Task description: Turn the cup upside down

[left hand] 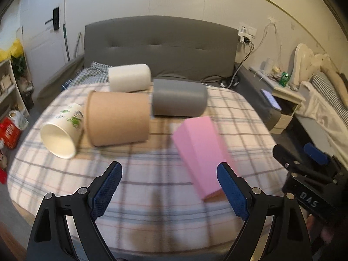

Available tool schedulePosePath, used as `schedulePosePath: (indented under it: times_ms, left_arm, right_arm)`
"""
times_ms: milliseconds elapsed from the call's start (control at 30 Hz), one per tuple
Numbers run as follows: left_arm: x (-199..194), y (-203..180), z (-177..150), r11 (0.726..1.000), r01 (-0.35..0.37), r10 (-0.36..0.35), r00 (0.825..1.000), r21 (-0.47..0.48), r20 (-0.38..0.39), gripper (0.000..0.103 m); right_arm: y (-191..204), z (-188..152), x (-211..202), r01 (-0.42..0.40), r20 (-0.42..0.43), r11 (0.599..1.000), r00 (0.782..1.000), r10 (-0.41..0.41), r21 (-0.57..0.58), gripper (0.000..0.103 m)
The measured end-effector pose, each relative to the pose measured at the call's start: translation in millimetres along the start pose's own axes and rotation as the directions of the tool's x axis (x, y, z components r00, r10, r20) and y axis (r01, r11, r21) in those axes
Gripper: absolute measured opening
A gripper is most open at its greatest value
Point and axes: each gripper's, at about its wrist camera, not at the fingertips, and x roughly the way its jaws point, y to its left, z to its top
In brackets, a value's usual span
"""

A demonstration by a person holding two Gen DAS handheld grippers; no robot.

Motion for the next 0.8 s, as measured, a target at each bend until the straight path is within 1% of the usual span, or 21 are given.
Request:
schedulePosePath:
  times_ms: [167,267,400,600,633,667,700,800]
  left_arm:
    - [6.0,-16.1,-3.7,0.999,0.018,-0.018,1.000,0.027,-0.009,0.092]
    - [13.2,-23.9,-6.6,0.999,0.031,-0.030,0.999,0.039,-0.027,0.092]
    - [18.9,-31.4,-10.8,0.997,0.061,-0.059,0.998,0.042,-0.036,0.092]
    - [38.9,-40.4,-13.8,0.994,0.083,-0.077,0.993,0.071,-0.084,0.089]
    - [40.1,-40.2,-15.0,0.993,0.094,-0.087,0.992,0.071,-0.089,0.077]
    - [41.8,-40.3,-16.6,0.992,0.100,-0.092,0.991,0.077,-0.102,0.062]
    - [43.8,-41.1,-17.6,0.989,0.113,-0.101,0.988,0.095,-0.118,0.062]
    - [41.5,-40.7,-20.1,0.985,0.127,-0.114,0.987,0.117,-0.116,0.060]
  right_arm:
    - [-20.0,-1.3,-2.2,0.025,0.029,0.997,0.999,-0.027,0.071,0.090]
    - [-27.9,-2.4,0.0,0.032,0.022,0.994,0.999,-0.034,0.106,0.090]
    - [-32.6,-4.9,2.2,0.037,0.015,0.992,0.999,-0.039,0.118,0.090]
    - [-36.1,-6.5,4.7,0.042,0.007,0.991,0.999,-0.043,0.129,0.090]
    - [-36.8,-7.0,5.3,0.042,0.005,0.990,0.999,-0.043,0.132,0.090]
    - [-37.2,-7.1,5.5,0.041,0.004,0.990,0.999,-0.041,0.133,0.090]
    - [-37.4,-7.0,5.5,0.039,0.005,0.990,0.999,-0.040,0.133,0.090]
    - [-37.0,-6.5,6.1,0.035,0.005,0.991,0.999,-0.036,0.131,0.090]
